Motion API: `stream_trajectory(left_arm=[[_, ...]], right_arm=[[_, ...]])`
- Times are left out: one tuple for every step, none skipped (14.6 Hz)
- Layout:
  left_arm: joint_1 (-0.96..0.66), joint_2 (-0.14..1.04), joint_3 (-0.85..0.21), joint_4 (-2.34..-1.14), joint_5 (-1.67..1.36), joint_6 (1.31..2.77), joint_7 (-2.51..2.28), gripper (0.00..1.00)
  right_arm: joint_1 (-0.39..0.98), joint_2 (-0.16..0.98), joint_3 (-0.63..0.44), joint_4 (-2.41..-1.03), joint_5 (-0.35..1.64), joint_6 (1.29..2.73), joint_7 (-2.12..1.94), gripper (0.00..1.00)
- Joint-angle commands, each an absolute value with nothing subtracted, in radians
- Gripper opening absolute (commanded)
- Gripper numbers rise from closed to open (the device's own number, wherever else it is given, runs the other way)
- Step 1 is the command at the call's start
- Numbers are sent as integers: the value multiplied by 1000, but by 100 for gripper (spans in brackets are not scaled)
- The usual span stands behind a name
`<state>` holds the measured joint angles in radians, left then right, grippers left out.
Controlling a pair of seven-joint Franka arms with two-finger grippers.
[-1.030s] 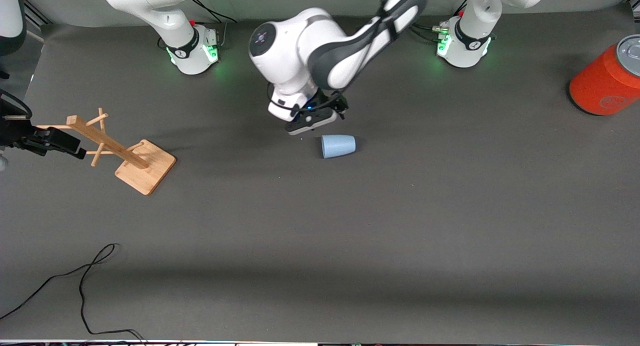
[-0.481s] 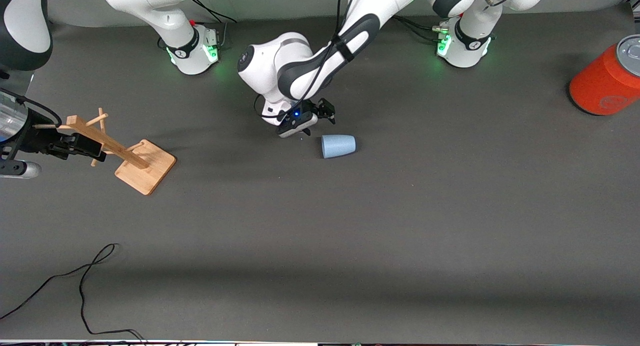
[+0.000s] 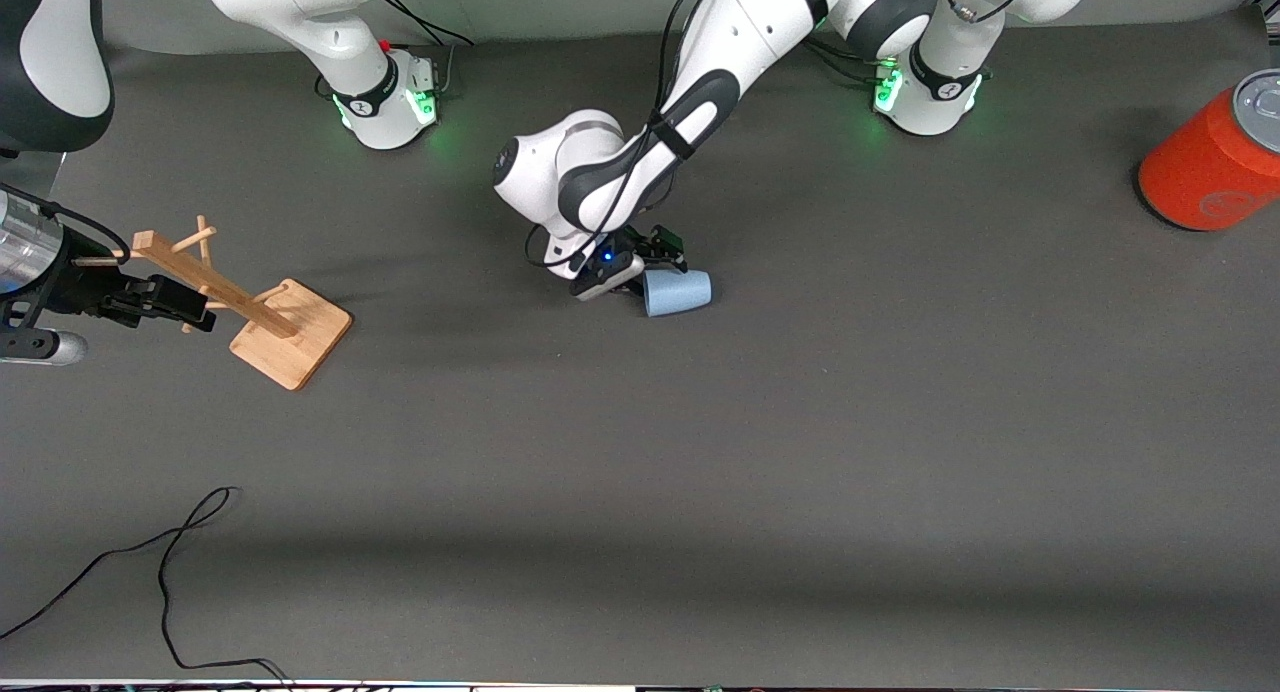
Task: Rotate and upright cup with both arms
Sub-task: 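Grasp the lying blue cup's rim with the left gripper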
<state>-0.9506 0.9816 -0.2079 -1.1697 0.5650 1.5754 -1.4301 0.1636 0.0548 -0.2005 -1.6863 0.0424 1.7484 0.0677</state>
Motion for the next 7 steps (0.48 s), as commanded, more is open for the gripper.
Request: stream_trajectory(left_arm=[[-960, 991, -198, -1177, 587, 1560, -1425, 100], [-960, 991, -198, -1177, 588, 1559, -1425, 100], [-960, 991, -198, -1175, 588, 1555, -1425, 100], [-960, 988, -198, -1174, 588, 1552, -1425, 100], [-960, 986, -193, -1170, 588, 1548, -1425, 100], [-960, 983, -193, -1167, 586, 1545, -1425, 100], [-960, 980, -192, -1166, 586, 1543, -1425, 100]], right_arm=[[166, 55, -204, -1684, 51, 1766, 44, 100], [166, 58, -204, -1686, 51, 1773, 44, 100], [166, 60, -204, -1686, 52, 1778, 44, 100], [170, 60, -204, -1684, 52, 1779, 46, 100], [175, 60, -204, -1684, 51, 1781, 49, 100], [179, 60, -204, -1684, 49, 1781, 52, 100], [179, 60, -204, -1683, 49, 1781, 52, 100]])
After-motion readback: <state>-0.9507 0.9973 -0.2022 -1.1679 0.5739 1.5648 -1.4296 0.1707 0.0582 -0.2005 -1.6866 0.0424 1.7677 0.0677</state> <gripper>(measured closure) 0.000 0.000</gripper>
